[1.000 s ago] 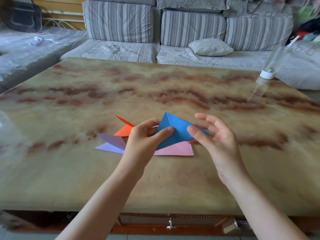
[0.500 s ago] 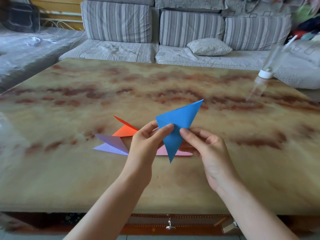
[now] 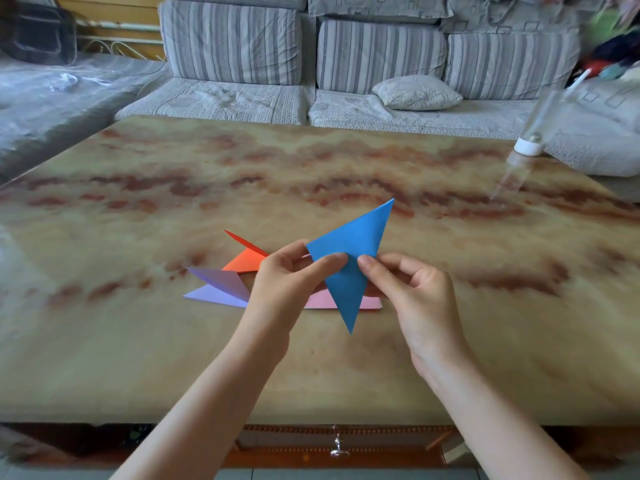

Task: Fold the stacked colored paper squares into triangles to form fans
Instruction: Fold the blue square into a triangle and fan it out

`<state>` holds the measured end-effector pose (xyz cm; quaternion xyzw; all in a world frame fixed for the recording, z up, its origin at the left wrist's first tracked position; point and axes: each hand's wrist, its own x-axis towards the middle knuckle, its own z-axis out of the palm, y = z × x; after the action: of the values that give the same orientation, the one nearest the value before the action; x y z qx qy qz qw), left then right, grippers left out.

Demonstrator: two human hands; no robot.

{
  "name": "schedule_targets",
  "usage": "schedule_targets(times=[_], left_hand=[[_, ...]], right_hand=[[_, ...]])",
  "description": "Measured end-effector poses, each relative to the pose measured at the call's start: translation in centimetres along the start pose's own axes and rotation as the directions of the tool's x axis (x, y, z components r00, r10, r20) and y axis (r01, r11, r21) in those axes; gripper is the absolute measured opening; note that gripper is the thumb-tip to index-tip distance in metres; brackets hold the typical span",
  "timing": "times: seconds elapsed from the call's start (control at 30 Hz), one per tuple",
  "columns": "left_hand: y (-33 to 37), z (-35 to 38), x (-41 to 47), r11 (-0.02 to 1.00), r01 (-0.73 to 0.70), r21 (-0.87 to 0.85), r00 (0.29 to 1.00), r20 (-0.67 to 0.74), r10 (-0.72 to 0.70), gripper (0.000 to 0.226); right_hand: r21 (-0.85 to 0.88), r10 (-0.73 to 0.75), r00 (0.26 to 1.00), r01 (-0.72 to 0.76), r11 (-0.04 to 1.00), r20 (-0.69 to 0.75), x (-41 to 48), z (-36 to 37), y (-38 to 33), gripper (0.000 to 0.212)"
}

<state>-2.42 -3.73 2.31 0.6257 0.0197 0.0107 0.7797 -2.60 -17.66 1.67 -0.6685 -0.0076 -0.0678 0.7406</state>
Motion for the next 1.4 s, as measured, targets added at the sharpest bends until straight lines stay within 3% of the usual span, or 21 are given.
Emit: schedule_targets(times=[0.17, 0.37, 0.57, 0.7, 1.03, 1.4], left_hand=[[0.4, -0.5, 0.2, 0.985, -0.075, 0.155, 0.997, -0.025, 0.080, 0.008], [-0.5, -0.2, 0.0, 0.995, -0.014, 0.095, 0.999, -0.048, 0.019, 0.011], [0.2, -0.5, 0.2, 0.958, -0.016, 0.288, 0.999, 0.054, 0.000, 0.012], [0.1, -0.5, 0.2, 0.959, 0.003, 0.285, 0.997, 0.074, -0.026, 0.006], [-0.2, 0.0, -0.1, 0.949, -0.143, 0.283, 0.970, -0.151, 0.191, 0.050], [0.2, -1.4, 0.7, 0.964, -0.119, 0.239, 0.941, -0.283, 0.186, 0.039]], right_hand=[[-0.126, -0.041, 0.989, 0.058, 0.990, 0.139, 0.0, -0.3, -0.4, 0.015], [-0.175, 0.051, 0.983, -0.020, 0.984, 0.175, 0.3, -0.9, -0.7, 0.008], [-0.250, 0.072, 0.970, -0.012, 0.968, 0.232, 0.2, -1.3, -1.0, 0.008], [-0.282, 0.088, 0.959, -0.008, 0.959, 0.270, 0.1, -1.3, -0.9, 0.006], [-0.274, 0.188, 0.930, -0.101, 0.957, 0.316, 0.4, -1.3, -1.1, 0.012], [-0.344, 0.215, 0.890, -0.071, 0.936, 0.402, 0.0, -2.1, -1.3, 0.009]])
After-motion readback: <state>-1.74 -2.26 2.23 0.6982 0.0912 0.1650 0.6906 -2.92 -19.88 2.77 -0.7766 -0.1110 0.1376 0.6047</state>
